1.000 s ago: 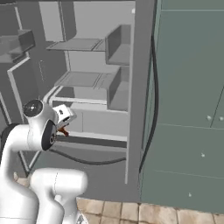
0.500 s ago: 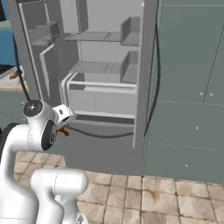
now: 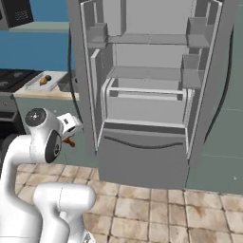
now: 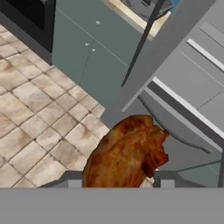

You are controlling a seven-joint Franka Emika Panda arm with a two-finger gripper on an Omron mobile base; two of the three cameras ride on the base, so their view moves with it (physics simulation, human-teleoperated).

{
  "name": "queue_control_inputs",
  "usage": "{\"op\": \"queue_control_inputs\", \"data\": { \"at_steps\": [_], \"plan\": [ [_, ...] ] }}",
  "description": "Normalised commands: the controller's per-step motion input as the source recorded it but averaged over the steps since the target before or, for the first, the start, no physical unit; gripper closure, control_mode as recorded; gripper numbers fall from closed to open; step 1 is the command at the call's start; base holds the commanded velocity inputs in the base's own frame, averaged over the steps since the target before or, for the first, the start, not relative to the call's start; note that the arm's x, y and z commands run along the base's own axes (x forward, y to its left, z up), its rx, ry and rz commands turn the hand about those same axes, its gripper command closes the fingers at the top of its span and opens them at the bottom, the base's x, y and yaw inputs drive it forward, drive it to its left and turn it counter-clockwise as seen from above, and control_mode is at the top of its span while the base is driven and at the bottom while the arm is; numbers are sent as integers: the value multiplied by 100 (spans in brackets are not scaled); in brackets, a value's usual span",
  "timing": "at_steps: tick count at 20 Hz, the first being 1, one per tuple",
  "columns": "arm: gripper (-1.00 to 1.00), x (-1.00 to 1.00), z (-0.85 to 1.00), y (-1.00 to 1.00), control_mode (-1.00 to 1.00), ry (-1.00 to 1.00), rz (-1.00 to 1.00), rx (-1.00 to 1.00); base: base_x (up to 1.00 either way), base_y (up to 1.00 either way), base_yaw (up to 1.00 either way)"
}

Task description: Place one squash and one chicken drumstick in each tupperware on the nearby counter, to pack two identical lunches.

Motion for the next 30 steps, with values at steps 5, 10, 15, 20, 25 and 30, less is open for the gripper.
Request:
{"op": "queue_control_inputs", "data": {
  "at_steps": [5, 10, 15, 20, 25, 30],
  "plan": [
    [100, 0, 0, 0, 100, 0, 0, 0, -22, 92, -10],
    [100, 0, 0, 0, 100, 0, 0, 0, -4, 98, -15],
    [100, 0, 0, 0, 100, 0, 0, 0, -16, 100, -14],
    [100, 0, 0, 0, 100, 0, 0, 0, -8, 100, 2],
    [100, 0, 0, 0, 100, 0, 0, 0, 0, 100, 31],
    [100, 0, 0, 0, 100, 0, 0, 0, 0, 100, 47]
  ]
}}
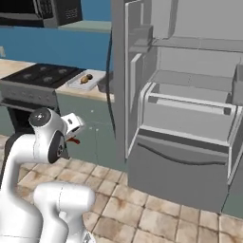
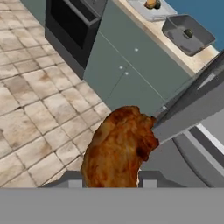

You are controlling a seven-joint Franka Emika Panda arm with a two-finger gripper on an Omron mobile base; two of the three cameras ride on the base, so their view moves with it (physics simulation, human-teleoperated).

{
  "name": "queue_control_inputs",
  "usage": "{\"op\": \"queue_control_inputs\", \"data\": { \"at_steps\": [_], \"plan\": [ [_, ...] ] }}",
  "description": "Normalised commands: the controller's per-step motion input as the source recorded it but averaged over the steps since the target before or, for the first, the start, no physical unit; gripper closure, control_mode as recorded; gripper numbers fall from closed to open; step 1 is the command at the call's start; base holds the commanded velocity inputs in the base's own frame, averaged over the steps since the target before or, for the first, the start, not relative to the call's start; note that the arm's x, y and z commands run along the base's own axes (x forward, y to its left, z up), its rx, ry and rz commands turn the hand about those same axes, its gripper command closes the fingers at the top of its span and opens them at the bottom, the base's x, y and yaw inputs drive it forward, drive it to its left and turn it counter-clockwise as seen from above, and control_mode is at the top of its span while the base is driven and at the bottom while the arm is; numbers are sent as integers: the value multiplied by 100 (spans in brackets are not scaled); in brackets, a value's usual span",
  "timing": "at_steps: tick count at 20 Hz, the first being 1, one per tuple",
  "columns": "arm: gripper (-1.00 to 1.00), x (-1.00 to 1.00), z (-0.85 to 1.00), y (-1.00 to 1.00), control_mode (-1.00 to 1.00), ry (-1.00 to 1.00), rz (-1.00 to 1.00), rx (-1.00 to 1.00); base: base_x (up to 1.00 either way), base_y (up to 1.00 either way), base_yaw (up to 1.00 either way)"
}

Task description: Place one squash and one chicken drumstick in each tupperware on the nearby counter, to pack two identical lunches.

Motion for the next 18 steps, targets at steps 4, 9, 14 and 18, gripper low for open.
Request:
{"op": "queue_control_inputs", "data": {
  "at_steps": [4, 9, 14, 18],
  "plan": [
    [100, 0, 0, 0, 100, 0, 0, 0, 6, 98, 42],
    [100, 0, 0, 0, 100, 0, 0, 0, 54, 42, 17],
    [100, 0, 0, 0, 100, 0, 0, 0, 90, 28, -18],
    [100, 0, 0, 0, 100, 0, 0, 0, 100, 75, -42]
  ]
}}
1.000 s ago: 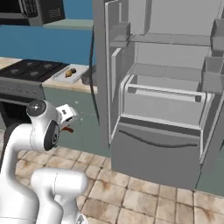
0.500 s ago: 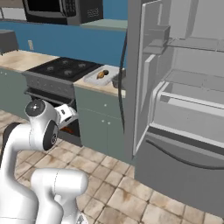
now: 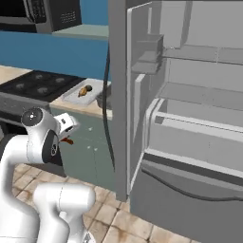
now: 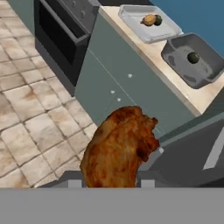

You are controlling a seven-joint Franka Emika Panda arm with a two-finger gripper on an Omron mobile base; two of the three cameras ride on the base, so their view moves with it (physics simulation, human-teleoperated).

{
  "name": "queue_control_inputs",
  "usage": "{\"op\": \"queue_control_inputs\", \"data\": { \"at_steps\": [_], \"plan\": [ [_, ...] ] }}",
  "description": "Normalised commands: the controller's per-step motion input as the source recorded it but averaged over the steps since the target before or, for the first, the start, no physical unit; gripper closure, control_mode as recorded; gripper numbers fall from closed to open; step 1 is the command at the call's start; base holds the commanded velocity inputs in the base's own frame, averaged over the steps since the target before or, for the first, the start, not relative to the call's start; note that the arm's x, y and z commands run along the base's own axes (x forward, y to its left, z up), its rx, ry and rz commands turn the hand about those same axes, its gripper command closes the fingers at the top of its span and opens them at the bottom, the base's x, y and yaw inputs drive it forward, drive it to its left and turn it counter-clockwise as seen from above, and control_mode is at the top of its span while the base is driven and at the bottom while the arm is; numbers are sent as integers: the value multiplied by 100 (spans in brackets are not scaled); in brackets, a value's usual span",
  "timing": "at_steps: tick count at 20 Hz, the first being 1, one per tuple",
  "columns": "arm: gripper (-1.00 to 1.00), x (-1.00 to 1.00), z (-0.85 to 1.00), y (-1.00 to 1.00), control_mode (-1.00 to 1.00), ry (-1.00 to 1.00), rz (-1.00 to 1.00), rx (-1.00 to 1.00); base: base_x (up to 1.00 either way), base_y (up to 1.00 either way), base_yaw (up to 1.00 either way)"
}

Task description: Place one squash and one chicken drumstick in each tupperware on the nearby counter, to pack two identical lunches.

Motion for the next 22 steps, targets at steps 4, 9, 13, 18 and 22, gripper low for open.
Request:
{"op": "queue_control_inputs", "data": {
  "at_steps": [4, 9, 13, 18, 22],
  "plan": [
    [100, 0, 0, 0, 100, 0, 0, 0, 62, 99, -45],
    [100, 0, 0, 0, 100, 0, 0, 0, 28, 98, -46],
    [100, 0, 0, 0, 100, 0, 0, 0, 43, 75, -52],
    [100, 0, 0, 0, 100, 0, 0, 0, 54, 35, -51],
    [100, 0, 0, 0, 100, 0, 0, 0, 79, 53, -42]
  ]
}}
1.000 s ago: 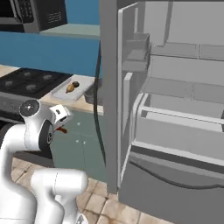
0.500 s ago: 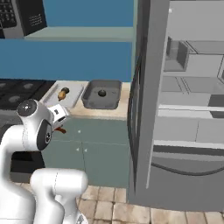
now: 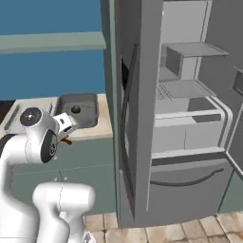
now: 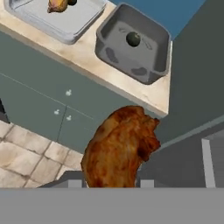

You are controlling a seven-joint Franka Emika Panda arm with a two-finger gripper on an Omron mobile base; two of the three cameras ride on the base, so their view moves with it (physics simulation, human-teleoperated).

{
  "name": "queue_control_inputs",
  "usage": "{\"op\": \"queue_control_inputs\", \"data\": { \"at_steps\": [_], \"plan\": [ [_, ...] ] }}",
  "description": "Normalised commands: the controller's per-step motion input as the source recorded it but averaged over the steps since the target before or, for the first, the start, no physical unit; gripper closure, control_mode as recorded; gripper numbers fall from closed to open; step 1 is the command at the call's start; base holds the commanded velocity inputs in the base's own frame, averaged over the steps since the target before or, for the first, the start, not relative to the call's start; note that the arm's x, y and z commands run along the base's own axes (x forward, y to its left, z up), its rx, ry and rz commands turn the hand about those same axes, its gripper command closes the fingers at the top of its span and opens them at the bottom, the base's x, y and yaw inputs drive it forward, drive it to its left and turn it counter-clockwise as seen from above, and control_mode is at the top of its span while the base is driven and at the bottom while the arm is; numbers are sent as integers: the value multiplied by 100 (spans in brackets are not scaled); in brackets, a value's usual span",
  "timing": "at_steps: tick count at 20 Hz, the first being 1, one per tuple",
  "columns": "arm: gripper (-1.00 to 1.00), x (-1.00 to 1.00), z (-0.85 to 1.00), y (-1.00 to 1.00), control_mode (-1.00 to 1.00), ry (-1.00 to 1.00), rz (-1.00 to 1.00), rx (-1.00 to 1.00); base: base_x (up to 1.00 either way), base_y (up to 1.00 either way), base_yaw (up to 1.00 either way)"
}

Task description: Place one squash and one chicken drumstick in each tupperware on the nearby counter, to pack two identical lunches.

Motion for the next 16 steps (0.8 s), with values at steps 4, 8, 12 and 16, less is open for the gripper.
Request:
{"op": "queue_control_inputs", "data": {
  "at_steps": [4, 8, 12, 16],
  "plan": [
    [100, 0, 0, 0, 100, 0, 0, 0, 76, 91, -35],
    [100, 0, 0, 0, 100, 0, 0, 0, 58, 76, -30],
    [100, 8, 0, 6, -100, -1, -6, -2, 31, 36, -20],
    [100, 14, -1, 24, -100, -5, -18, -4, 0, 0, 0]
  ]
}}
